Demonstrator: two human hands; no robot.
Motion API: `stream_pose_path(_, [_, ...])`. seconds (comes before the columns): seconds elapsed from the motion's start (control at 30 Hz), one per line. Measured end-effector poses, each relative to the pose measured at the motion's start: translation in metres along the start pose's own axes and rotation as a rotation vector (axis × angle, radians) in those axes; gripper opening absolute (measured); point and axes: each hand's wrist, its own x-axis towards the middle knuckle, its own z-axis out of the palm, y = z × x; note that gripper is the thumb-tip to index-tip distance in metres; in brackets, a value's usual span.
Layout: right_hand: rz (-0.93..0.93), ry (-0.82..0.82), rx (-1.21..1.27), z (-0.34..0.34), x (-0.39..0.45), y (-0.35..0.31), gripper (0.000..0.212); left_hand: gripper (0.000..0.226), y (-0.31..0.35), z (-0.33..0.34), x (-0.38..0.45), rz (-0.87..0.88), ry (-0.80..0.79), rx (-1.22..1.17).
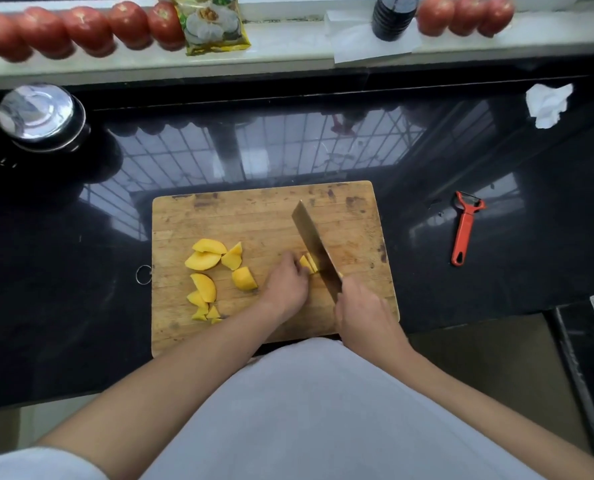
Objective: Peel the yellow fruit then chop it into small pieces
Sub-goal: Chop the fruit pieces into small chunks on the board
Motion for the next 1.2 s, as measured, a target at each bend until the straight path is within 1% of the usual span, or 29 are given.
stream_pose_path(0.03, [-0.001,-0.020,-0.020,0.000,-0.002,0.001,0.005,0.019,0.001,0.000,-0.001,-0.004,0.000,-0.008])
stream_pose_path(0.1, [-0.009,-0.054,-0.032,0.000,-0.003,0.001,0.006,0.014,0.002,-0.001,-0.002,-0.008,0.003,-0.011])
stream_pose_path(0.27, [-0.039,-0.098,-0.113,0.002,-0.004,-0.002,0.017,0.009,0.004,-0.001,-0.003,-0.002,-0.004,-0.011])
stream_pose_path(0.47, [-0.074,-0.070,-0.147,0.008,-0.004,-0.002,0.015,0.009,0.003,-0.001,-0.003,0.005,0.001,-0.026])
stream_pose_path(0.53, [-0.075,-0.064,-0.165,0.010,0.000,-0.003,0.016,0.004,0.004,-0.001,-0.004,0.017,-0.009,-0.021])
stream_pose_path(0.67, [-0.107,-0.019,-0.171,0.015,0.018,-0.014,0.017,0.023,0.003,-0.001,-0.003,0.005,-0.006,-0.051])
stream_pose_path(0.73, [-0.113,-0.001,-0.158,0.014,0.027,-0.020,0.017,0.025,0.004,-0.002,-0.002,-0.003,0.004,-0.069])
stream_pose_path(0.8, [-0.104,-0.005,-0.129,0.011,0.034,-0.023,0.017,0.019,0.006,-0.003,-0.003,-0.009,0.006,-0.081])
stream_pose_path(0.87, [-0.100,-0.018,-0.114,0.008,0.036,-0.025,0.017,0.006,0.007,-0.003,-0.005,-0.020,0.014,-0.108])
stream_pose_path(0.9, [-0.105,-0.023,-0.113,0.006,0.036,-0.025,0.016,0.006,0.006,-0.003,-0.004,-0.034,0.026,-0.133])
stream_pose_path(0.97, [-0.114,-0.032,-0.125,0.004,0.035,-0.025,0.015,0.017,0.000,-0.003,-0.002,-0.048,0.069,-0.150])
stream_pose_path(1.0, [-0.112,-0.036,-0.137,0.003,0.033,-0.026,0.015,0.018,-0.005,-0.003,-0.001,-0.045,0.092,-0.147])
stream_pose_path(1.1, [-0.090,-0.043,-0.163,0.009,0.027,-0.023,0.019,0.014,-0.015,-0.003,0.004,-0.033,0.107,-0.179])
stream_pose_path(1.2, [-0.101,-0.041,-0.189,0.014,0.023,-0.021,0.019,0.008,-0.005,-0.008,0.003,-0.025,0.097,-0.134])
